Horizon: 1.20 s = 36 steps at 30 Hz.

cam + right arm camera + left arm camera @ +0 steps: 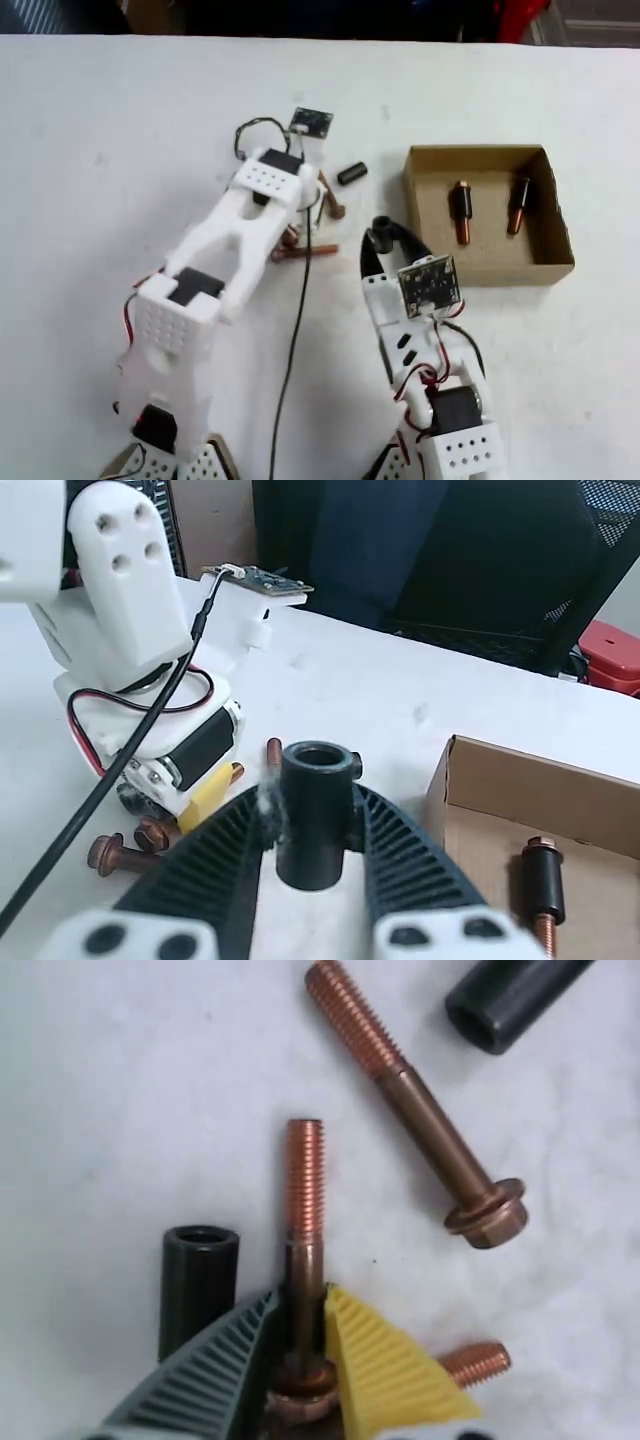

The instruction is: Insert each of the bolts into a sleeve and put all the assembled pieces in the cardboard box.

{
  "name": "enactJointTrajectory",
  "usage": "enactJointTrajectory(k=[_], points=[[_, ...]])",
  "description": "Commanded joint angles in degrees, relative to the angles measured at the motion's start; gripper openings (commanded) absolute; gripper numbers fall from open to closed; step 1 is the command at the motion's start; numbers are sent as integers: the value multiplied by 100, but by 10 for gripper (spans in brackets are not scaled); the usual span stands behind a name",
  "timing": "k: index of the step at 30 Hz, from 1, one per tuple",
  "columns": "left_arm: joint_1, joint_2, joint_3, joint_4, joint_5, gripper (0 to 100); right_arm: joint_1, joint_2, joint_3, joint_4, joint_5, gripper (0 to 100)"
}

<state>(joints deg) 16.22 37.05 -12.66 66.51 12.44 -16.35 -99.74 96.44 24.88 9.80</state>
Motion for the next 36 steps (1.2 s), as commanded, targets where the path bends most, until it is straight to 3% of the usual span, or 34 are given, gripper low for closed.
enactJointTrajectory(k=[1, 5, 15, 20, 25, 31, 36], points=[[-40, -57, -431, 466, -290, 25, 48, -75, 53, 31, -18, 16], [-22, -57, -862, 1073, -1064, 22, 48, -75, 53, 31, -18, 16], [-66, -57, -2189, 2523, -1134, 22, 48, -66, 53, 40, -18, 16], [-514, -57, -3103, 3455, -1143, 21, 48, -57, 53, 40, -18, 16], [-1042, -66, -3270, 3560, -1213, 20, 48, -57, 53, 40, -18, 16], [-1218, -321, -2866, 3578, -2708, 20, 48, -57, 53, 40, -18, 16], [-1253, -1068, -2004, 3543, -3059, 20, 48, -84, 53, 40, -18, 16]])
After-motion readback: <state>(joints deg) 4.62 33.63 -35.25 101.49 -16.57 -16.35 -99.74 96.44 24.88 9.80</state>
